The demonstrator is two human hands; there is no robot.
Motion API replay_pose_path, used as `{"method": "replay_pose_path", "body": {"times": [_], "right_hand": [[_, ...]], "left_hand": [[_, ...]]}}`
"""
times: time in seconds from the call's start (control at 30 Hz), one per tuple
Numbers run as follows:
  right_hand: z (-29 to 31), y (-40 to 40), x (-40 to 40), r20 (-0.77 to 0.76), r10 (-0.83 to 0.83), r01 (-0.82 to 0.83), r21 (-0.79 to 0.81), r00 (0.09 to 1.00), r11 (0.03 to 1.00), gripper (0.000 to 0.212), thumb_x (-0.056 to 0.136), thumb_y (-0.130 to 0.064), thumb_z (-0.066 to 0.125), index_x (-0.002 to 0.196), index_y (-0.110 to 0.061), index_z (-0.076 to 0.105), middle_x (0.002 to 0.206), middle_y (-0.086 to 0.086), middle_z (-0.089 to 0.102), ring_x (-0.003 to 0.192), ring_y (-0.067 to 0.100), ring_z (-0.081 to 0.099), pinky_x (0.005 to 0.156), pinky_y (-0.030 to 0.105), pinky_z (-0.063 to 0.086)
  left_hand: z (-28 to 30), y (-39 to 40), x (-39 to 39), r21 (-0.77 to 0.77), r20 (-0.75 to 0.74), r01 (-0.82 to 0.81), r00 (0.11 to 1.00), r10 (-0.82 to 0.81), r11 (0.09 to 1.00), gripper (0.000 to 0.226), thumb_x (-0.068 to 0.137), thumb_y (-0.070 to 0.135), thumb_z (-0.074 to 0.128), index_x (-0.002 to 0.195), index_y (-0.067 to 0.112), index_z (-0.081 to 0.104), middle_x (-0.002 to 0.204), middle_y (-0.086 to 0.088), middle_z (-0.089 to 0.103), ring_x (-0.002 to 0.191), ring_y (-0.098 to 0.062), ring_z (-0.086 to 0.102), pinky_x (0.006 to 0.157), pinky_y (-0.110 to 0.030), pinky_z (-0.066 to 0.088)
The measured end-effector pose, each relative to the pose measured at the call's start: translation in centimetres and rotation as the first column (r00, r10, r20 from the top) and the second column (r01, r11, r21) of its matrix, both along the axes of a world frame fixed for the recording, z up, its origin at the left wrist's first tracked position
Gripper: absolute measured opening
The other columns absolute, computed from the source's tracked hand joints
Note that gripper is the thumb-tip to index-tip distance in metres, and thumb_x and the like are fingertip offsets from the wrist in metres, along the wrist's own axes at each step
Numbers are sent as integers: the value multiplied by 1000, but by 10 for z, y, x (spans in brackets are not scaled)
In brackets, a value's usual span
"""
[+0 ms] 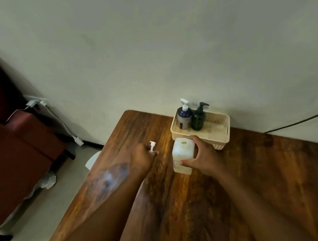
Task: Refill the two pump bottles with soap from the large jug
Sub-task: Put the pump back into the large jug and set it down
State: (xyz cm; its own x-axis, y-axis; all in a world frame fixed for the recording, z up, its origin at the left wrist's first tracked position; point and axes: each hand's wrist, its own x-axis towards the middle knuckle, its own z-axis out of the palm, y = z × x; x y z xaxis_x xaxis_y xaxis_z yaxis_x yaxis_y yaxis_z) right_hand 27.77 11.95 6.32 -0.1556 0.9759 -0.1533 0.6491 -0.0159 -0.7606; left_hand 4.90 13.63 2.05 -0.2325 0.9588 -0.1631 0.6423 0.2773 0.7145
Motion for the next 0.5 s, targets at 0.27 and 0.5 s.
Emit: {"method": "replay_pose_path", "body": {"times": [0.27, 0.5], "right_hand": [[102, -15, 99, -24, -146, 148, 144, 989, 979, 85, 63, -43, 92, 132, -39, 44, 120, -13, 53, 107, 12, 57, 79, 26, 55], [194, -36, 159, -100, -262, 280, 314, 960, 907, 79, 64, -50, 89, 129, -41, 47, 114, -17, 59, 97, -5, 55, 64, 8, 42]], "left_hand": [[166, 30, 101, 323, 32, 205, 973, -227, 924, 23, 84, 27, 86, 87, 9, 73, 78, -4, 69, 65, -12, 57, 54, -19, 43], [312, 27, 171, 562, 94, 269, 918, -384, 782, 28, 82, 32, 88, 75, 16, 66, 65, 8, 56, 56, -4, 46, 55, -13, 36]]}}
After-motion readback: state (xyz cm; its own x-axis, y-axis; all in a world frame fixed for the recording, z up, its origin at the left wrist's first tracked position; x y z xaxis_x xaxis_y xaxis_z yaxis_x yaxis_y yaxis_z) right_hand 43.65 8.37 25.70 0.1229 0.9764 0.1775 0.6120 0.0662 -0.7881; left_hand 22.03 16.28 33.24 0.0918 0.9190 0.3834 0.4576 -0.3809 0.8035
